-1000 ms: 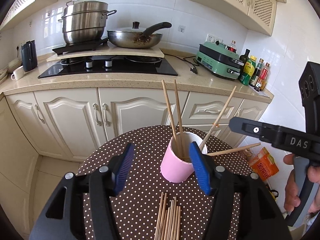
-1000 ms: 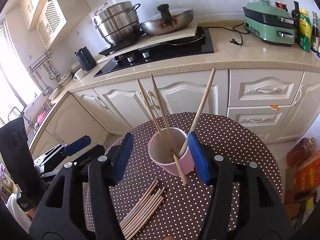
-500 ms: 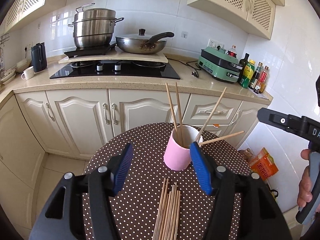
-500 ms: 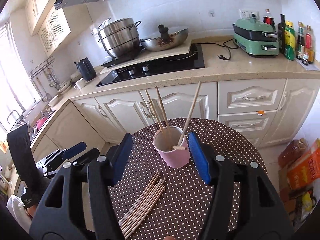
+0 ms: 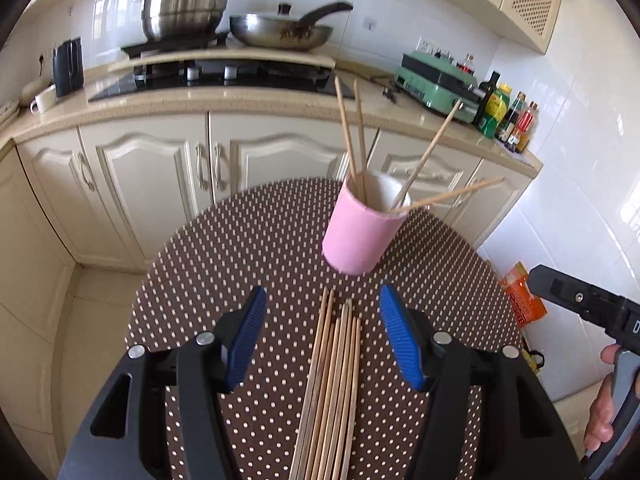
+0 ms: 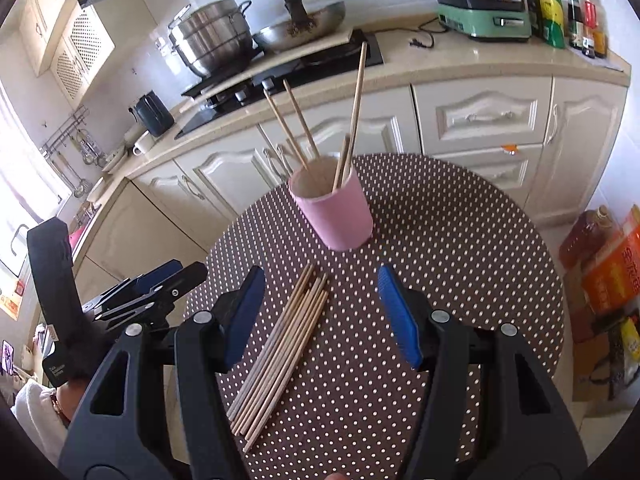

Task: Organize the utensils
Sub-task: 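Withdraw both grippers from the cup back over the chopstick pile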

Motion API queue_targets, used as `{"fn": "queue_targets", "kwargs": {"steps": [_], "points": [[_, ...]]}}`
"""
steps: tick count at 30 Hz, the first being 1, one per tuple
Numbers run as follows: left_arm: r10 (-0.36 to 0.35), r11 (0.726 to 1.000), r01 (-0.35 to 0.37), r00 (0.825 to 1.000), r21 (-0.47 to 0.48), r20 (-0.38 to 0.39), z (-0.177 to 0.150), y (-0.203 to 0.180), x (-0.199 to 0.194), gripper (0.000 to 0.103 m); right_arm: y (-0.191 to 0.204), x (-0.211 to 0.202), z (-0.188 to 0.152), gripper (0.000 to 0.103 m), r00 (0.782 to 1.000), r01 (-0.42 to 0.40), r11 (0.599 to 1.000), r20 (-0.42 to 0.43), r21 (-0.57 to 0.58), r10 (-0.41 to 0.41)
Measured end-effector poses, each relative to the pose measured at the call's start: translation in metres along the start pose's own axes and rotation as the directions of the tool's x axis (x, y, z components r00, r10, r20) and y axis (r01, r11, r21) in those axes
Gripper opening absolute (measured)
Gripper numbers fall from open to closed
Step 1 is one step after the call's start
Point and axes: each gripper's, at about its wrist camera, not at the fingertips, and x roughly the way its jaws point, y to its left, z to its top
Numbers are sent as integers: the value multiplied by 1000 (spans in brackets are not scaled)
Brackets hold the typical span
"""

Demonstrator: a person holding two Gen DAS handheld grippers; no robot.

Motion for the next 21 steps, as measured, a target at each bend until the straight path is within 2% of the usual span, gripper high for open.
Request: {"fn": "queue_targets", "kwargs": {"steps": [3,7,9,13,16,20,21], "points": [[5,1000,-5,997,-6,-71,-11,8,19,59,0,17,-12,59,999,12,1000,-40,1,-12],[15,1000,-16,983,-2,-183,-28,19,48,59,2,42,-29,59,994,20,1000,-107,15,-18],[32,999,-25,972,30,-232,-35,19,60,59,4,54,-38,59,990,29,999,-141,17,-26],[92,991,-53,937,124,-337,-53,17,83,59,5,73,-51,59,977,39,998,-209,45,-29],[134,980,-66,913,186,-386,-61,13,93,59,7,81,-60,59,968,43,997,-249,60,-27],[166,971,-75,893,225,-419,-67,10,100,59,7,87,-67,59,960,36,996,-281,79,-12],[162,972,-72,894,223,-418,-67,10,100,59,8,88,-69,59,958,34,996,-288,82,-9]]}}
